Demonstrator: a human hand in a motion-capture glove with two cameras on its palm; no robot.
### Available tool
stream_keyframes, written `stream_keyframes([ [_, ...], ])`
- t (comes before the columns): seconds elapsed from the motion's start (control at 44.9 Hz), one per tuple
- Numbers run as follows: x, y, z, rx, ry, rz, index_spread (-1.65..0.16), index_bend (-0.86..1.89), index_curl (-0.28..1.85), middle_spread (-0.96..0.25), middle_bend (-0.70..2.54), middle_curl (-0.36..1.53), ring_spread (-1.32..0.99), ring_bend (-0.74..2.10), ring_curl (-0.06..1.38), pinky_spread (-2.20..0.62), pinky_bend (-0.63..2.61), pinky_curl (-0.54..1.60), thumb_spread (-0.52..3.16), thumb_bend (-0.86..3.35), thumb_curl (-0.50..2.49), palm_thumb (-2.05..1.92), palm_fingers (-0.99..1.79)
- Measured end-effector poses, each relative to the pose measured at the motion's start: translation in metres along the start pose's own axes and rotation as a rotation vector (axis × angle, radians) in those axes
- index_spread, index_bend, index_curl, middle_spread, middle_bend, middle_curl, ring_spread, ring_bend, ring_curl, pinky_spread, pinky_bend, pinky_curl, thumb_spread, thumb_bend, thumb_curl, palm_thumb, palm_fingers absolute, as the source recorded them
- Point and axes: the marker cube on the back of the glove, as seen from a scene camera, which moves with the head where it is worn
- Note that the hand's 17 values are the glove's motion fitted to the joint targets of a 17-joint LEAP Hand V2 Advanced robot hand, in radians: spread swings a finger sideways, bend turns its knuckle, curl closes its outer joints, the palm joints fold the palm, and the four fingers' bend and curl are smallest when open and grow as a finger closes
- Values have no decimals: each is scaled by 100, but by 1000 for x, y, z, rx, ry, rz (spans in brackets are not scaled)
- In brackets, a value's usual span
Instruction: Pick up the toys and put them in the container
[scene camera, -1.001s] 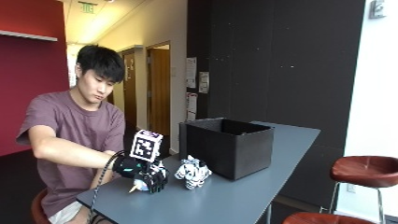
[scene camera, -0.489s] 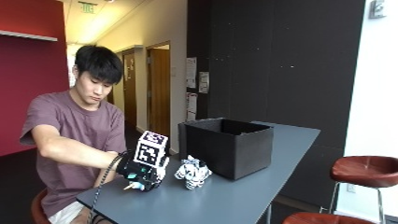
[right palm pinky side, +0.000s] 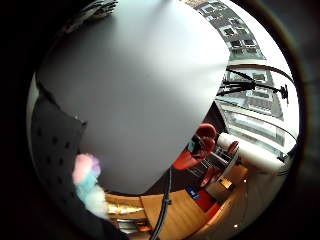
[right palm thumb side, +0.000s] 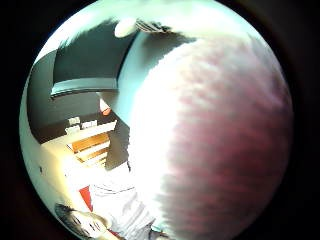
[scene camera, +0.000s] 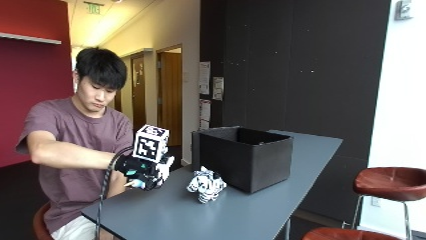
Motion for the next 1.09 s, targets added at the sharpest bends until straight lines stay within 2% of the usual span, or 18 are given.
stream_keyframes([
  [0.4,-9,66,-73,85,50,78,-17,120,85,-21,133,89,-38,139,75,-41,98,55,49,22,98,62,107],
  [0.578,-17,72,-102,135,39,121,-17,118,87,-20,132,90,-38,139,75,-41,98,56,43,22,104,61,107],
  [0.756,-28,59,-141,189,32,144,-16,116,90,-19,132,90,-38,139,75,-41,97,57,39,22,110,60,107],
  [1.09,-72,-12,-214,234,90,184,-16,113,94,-19,131,91,-38,138,75,-42,96,58,34,21,119,59,108],
])
